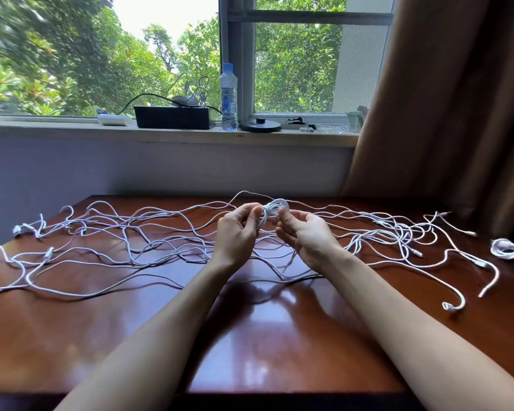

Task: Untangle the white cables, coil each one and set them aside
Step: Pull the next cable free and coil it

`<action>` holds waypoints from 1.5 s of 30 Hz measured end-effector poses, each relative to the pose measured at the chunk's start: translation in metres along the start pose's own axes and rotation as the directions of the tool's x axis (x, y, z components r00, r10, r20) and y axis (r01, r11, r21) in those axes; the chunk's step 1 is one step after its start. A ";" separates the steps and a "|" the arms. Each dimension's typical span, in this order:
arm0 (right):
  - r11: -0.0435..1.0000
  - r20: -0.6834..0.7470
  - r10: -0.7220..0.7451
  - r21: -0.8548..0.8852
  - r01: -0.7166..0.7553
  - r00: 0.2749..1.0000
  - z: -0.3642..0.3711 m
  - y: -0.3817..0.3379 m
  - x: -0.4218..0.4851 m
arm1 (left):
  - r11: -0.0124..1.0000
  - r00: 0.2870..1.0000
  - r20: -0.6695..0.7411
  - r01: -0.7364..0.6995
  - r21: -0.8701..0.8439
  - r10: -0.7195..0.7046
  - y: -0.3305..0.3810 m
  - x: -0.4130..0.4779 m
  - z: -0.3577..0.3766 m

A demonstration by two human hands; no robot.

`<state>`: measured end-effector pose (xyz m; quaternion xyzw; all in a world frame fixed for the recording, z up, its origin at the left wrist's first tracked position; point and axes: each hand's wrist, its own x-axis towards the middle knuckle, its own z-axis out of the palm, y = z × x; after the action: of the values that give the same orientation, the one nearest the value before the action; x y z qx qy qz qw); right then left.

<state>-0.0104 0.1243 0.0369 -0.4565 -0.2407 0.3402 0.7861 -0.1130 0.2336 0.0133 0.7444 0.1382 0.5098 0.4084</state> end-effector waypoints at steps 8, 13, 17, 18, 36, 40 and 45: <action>1.000 0.000 -0.025 -0.006 0.025 1.000 0.001 -0.001 0.001 | 1.000 1.000 0.006 -0.018 0.003 0.018 -0.004 0.002 0.000; 0.991 0.054 -0.055 -0.116 0.061 0.997 0.002 -0.002 -0.001 | 1.000 1.000 0.021 -0.021 -0.005 0.021 -0.006 0.004 -0.002; 0.960 0.083 -0.110 -0.250 0.127 0.991 -0.001 -0.002 -0.002 | 0.999 0.999 0.035 -0.028 -0.038 0.030 -0.004 0.003 -0.004; 0.944 0.083 -0.133 -0.292 0.152 0.988 -0.002 -0.002 -0.002 | 0.999 0.999 0.045 -0.027 -0.047 0.029 -0.003 0.002 -0.003; 0.793 0.095 -0.409 -0.455 0.405 0.907 -0.008 0.002 0.002 | 0.995 0.994 0.108 0.021 -0.097 -0.010 0.000 0.001 0.000; 0.790 0.118 -0.416 -0.444 0.422 0.902 -0.009 0.000 0.001 | 0.991 0.993 0.113 0.035 -0.127 -0.021 -0.003 0.001 0.002; 0.700 0.164 -0.463 -0.535 0.472 0.871 -0.016 0.003 0.007 | 0.993 0.993 0.121 0.015 -0.116 -0.001 -0.002 0.001 0.001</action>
<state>0.0038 0.1218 0.0272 -0.5870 -0.4439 0.0478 0.6753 -0.1114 0.2347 0.0119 0.7480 0.0863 0.4696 0.4610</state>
